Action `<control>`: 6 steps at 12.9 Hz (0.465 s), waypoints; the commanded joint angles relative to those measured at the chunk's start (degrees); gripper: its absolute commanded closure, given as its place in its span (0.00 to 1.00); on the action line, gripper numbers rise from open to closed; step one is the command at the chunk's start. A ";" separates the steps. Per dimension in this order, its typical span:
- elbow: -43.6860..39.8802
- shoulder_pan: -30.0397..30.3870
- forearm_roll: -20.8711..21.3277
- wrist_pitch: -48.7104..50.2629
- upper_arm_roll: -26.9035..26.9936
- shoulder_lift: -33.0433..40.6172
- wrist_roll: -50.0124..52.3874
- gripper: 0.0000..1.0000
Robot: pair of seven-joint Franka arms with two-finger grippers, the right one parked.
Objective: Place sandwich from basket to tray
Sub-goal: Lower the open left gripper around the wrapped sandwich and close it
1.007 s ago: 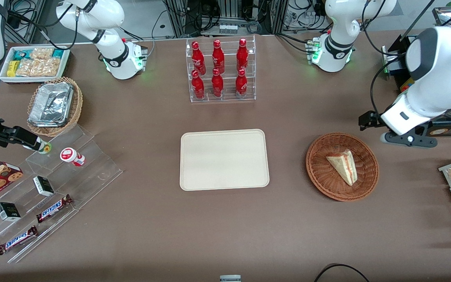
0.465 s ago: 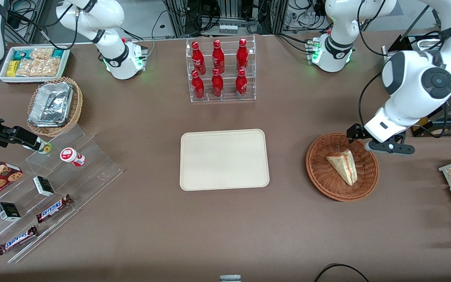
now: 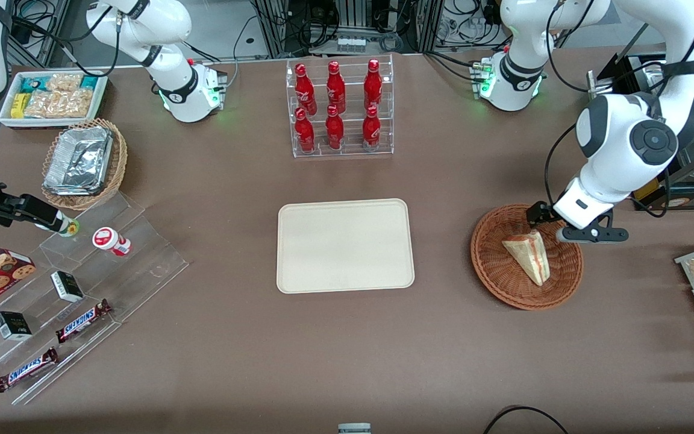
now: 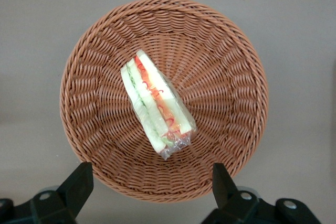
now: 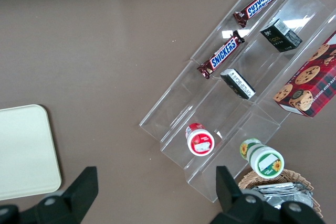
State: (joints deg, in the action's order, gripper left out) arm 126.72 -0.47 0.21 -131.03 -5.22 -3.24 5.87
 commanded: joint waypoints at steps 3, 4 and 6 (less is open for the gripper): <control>-0.07 -0.41 -0.03 -3.35 0.03 -4.04 18.96 0.00; -0.07 -0.32 -0.29 -4.14 0.03 -4.75 21.26 0.00; -0.24 -0.23 -0.56 -4.84 0.03 -6.16 23.73 0.00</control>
State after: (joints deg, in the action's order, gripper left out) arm 126.75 -0.54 0.12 -134.49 -5.23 -8.30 26.14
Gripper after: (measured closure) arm 0.000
